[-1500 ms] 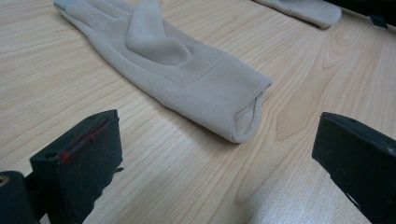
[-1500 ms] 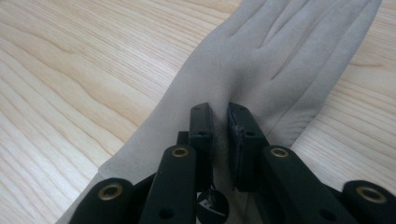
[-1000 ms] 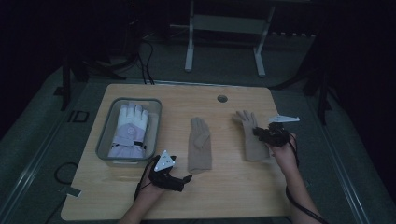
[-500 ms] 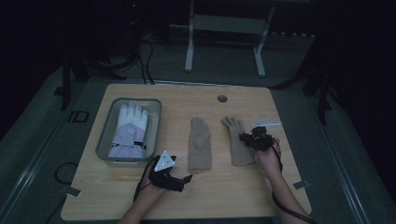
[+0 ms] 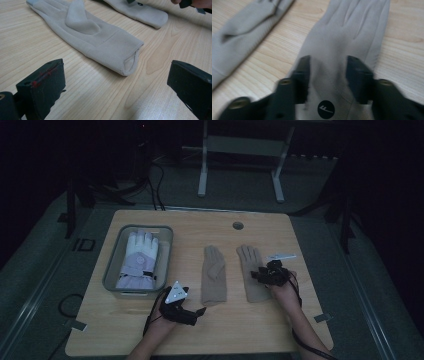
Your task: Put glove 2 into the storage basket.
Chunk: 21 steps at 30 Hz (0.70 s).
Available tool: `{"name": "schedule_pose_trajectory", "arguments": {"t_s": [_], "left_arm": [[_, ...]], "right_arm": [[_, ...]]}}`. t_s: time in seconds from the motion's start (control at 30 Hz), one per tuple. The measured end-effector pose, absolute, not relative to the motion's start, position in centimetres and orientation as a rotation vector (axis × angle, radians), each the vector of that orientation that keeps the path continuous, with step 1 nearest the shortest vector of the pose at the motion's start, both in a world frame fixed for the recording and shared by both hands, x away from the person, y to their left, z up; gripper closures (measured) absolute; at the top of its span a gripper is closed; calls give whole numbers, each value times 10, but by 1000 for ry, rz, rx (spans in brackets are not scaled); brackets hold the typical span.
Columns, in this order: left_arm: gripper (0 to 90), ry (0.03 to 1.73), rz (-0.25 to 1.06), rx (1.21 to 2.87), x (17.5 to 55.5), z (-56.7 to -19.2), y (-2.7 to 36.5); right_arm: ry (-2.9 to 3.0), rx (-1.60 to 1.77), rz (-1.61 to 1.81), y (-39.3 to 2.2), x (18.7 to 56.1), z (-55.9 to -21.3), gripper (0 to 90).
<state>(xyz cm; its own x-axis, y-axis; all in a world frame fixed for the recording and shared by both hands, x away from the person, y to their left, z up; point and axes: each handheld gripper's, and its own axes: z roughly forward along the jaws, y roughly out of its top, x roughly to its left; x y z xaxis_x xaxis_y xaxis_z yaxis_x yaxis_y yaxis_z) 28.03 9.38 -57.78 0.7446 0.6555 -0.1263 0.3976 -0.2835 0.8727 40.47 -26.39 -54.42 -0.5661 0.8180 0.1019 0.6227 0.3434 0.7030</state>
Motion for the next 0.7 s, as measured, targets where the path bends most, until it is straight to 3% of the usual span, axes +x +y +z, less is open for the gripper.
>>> {"name": "schedule_pose_trajectory", "arguments": {"t_s": [0.07,0.5,0.7], "left_arm": [[18,806,315,1914,280,-578,94],[18,807,308,1916,280,-578,93],[18,811,306,1915,281,-578,93]], "right_arm": [[2335,1257,1079,-267,403,-540,477],[2427,930,1064,-285,404,-519,500],[2529,863,1027,-287,415,-523,460]]}}
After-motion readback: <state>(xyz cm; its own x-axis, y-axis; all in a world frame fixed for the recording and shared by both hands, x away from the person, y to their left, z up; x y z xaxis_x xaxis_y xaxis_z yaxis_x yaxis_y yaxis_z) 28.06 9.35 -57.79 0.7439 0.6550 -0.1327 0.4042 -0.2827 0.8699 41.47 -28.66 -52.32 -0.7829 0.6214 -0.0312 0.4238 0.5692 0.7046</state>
